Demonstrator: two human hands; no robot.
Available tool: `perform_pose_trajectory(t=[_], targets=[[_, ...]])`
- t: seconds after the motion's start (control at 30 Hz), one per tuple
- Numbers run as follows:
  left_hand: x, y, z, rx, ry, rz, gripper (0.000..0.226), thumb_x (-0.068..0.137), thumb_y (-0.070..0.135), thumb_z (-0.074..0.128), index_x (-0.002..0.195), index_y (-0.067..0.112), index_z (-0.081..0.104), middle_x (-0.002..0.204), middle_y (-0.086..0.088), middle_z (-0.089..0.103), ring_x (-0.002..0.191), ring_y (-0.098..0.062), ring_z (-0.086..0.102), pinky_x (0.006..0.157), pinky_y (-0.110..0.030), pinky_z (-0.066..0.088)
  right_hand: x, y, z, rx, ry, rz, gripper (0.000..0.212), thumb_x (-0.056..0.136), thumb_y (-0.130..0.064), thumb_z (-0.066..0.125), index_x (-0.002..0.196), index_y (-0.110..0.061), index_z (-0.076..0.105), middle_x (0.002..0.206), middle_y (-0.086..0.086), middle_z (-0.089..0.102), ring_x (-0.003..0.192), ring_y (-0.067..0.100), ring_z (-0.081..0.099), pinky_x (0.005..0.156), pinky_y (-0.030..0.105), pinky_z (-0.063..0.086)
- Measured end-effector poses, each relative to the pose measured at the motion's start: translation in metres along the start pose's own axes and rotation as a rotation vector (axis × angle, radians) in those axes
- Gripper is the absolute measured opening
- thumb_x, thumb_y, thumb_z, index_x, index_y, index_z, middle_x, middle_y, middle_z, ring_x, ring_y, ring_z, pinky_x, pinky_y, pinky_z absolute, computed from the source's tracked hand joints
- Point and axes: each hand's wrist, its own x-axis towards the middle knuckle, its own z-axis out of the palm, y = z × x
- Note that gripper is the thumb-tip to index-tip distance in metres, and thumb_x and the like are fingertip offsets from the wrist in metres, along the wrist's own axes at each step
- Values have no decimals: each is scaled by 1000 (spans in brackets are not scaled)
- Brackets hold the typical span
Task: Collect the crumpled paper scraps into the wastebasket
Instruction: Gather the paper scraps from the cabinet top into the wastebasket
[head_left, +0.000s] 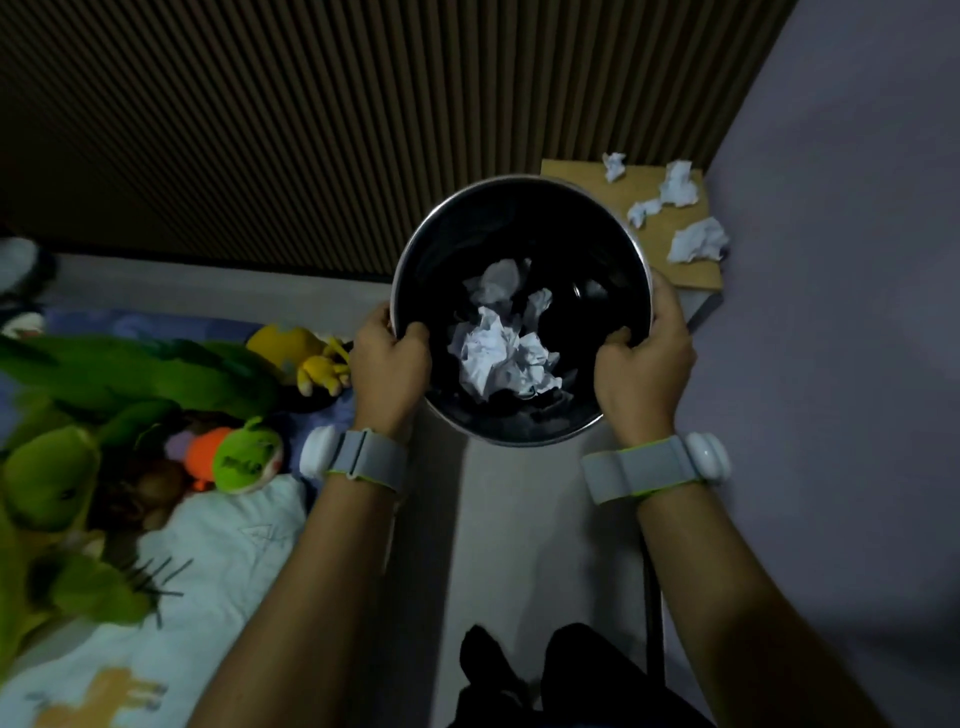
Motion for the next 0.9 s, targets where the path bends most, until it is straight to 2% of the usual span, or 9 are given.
perform_pose_trajectory(t=[0.13, 0.2, 0.33, 0.43, 0.5, 0.6, 0.67, 0.77, 0.9], targets=[[17, 8, 13, -146, 1, -128, 11, 75, 17, 52, 78, 12, 62, 72, -1, 64, 76, -21, 60, 68, -42, 52, 30, -6, 12, 45, -46, -16, 62, 76, 4, 45, 128, -28, 56, 117, -1, 67, 106, 20, 62, 83, 19, 45], [28, 7, 23, -165, -19, -159, 16, 75, 21, 53, 79, 9, 63, 76, -6, 68, 77, -24, 62, 72, -49, 54, 49, -4, 20, 55, -68, -13, 62, 77, 4, 45, 128, -28, 56, 115, 0, 68, 104, 20, 63, 84, 23, 48], [54, 12, 49, -55, -8, -101, 17, 81, 17, 51, 82, 5, 63, 79, -13, 69, 74, -22, 59, 71, -50, 53, 90, 4, 36, 49, -66, -40, 62, 75, 4, 45, 126, -28, 58, 110, 0, 70, 101, 20, 64, 84, 26, 51], [78, 23, 68, 51, 15, -36, 21, 81, 18, 50, 82, -1, 59, 80, -24, 66, 72, -32, 61, 67, -52, 51, 126, 8, 50, 58, -90, -31, 62, 75, 5, 46, 127, -27, 58, 110, 1, 70, 102, 22, 64, 83, 25, 49], [103, 35, 84, 92, 34, -11, 22, 82, 17, 51, 80, -4, 58, 77, -26, 64, 70, -33, 60, 63, -48, 50, 157, 8, 60, 83, -103, -33, 61, 76, 5, 46, 127, -27, 58, 110, 2, 70, 101, 23, 63, 82, 25, 49], [139, 46, 117, 117, 60, -28, 18, 85, 10, 54, 72, -2, 55, 66, -19, 59, 61, -26, 54, 54, -35, 40, 204, 12, 77, 76, -134, -52, 61, 78, 5, 45, 128, -27, 57, 110, 2, 69, 99, 22, 63, 77, 25, 49], [157, 52, 132, 114, 69, -35, 18, 85, 10, 55, 69, 2, 55, 62, -12, 58, 57, -23, 53, 54, -30, 40, 230, 12, 87, 64, -126, -56, 62, 77, 6, 45, 128, -27, 57, 109, 2, 70, 97, 21, 62, 72, 19, 44], [183, 49, 145, 76, 97, -48, 12, 85, 11, 56, 82, 2, 62, 73, -13, 66, 65, -24, 60, 60, -35, 49, 253, 13, 108, 63, -143, -63, 63, 76, 7, 46, 127, -26, 58, 111, 1, 70, 100, 20, 62, 74, 17, 43], [232, 46, 161, 68, 121, -79, 10, 80, 9, 52, 73, 3, 57, 64, -9, 59, 59, -22, 53, 56, -39, 49, 289, 18, 152, 101, -180, -55, 62, 74, 8, 44, 125, -25, 60, 110, 0, 70, 102, 20, 63, 79, 23, 49]])
